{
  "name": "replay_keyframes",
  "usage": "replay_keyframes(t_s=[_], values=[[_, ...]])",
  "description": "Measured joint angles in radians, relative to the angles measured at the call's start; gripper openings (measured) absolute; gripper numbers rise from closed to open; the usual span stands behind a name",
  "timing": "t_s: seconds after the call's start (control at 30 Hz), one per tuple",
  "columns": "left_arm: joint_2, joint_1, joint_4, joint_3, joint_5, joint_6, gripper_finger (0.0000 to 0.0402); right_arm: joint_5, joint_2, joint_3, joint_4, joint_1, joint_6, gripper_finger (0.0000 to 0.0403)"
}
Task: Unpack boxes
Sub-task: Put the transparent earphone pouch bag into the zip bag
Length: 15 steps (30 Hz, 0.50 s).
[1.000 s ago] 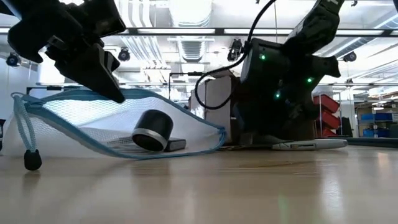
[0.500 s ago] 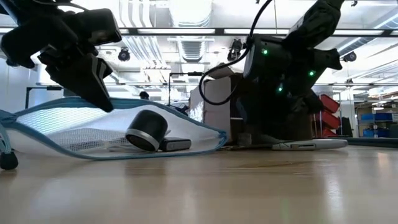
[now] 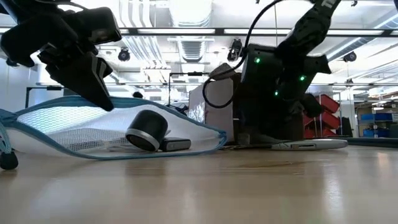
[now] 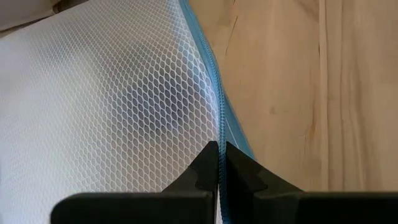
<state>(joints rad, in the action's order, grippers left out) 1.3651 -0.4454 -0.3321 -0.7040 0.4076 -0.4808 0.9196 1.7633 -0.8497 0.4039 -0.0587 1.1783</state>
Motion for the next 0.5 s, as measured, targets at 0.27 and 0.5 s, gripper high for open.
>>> replay_keyframes(t_s=[0.27,0.5], values=[[0.000,0.000,0.002,0.000,-0.006,-0.007,0.0000,-0.052,0.113,-0.002,-0.094,-0.060,0.005,0.0169],[0.000,-0.001,0.002,0.000,-0.026,-0.008,0.0000,-0.044,0.137,-0.003,-0.102,-0.059,-0.021,0.0034]])
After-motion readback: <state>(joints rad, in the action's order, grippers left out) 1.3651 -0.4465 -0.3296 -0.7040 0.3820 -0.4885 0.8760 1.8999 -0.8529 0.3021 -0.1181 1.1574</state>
